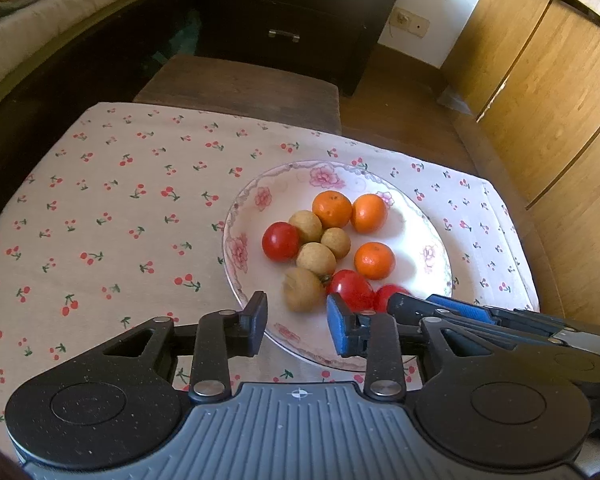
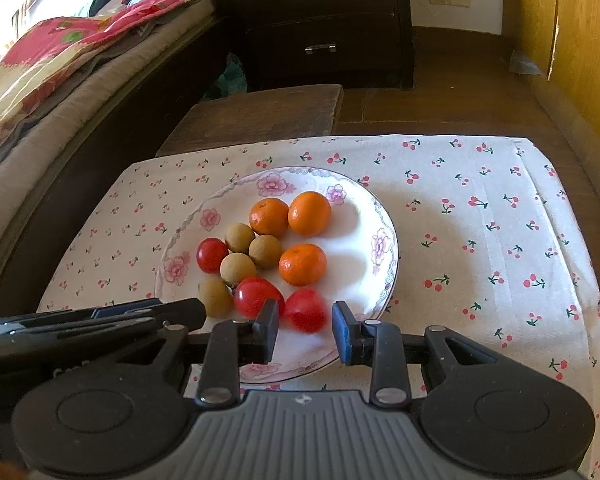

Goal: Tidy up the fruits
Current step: 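Release the tomato into the bowl with the right tool while the left tool drops the kiwi in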

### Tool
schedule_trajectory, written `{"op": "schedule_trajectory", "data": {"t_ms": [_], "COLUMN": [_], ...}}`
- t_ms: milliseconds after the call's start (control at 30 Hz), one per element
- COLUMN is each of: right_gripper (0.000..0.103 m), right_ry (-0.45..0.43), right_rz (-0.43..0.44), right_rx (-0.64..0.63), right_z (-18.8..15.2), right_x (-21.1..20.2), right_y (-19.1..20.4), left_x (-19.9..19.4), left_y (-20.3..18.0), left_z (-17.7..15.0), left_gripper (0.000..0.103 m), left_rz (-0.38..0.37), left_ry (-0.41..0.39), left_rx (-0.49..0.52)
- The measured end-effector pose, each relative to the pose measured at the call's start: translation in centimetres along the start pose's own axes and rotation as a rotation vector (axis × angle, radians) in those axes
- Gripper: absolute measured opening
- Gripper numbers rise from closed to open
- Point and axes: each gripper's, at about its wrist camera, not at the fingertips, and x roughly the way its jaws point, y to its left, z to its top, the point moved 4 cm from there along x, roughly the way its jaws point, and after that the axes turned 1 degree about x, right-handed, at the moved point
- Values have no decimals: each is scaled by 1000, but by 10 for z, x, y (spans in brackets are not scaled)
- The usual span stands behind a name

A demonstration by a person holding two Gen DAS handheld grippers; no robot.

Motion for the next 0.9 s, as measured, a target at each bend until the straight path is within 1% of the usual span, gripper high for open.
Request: {"op": "schedule_trajectory", "data": {"t_ms": [333, 433, 533, 700, 900], "right_gripper": [32, 33, 34, 35, 36], "right_ry": [-13, -19, -25, -24, -27], "right_rz": [-13, -13, -26, -39, -44], "right_rx": [11, 16, 8, 2, -5], "right_z": [0, 0, -1, -6, -7], "right_x": [-5, -7, -10, -15, -19], "right_y": [-2, -3, -2, 0, 3], "left_x": [-3, -4, -5, -11, -14], "left_y": [-2, -3, -3, -3, -1], "left_z": [0, 1, 0, 0, -2], "left_gripper": [48, 50, 51, 56, 58], "left_rz": [13, 30, 35, 51, 58], "left_ry": [-13, -19, -22, -40, -46], "left_rx": [19, 38, 46, 60, 65]}}
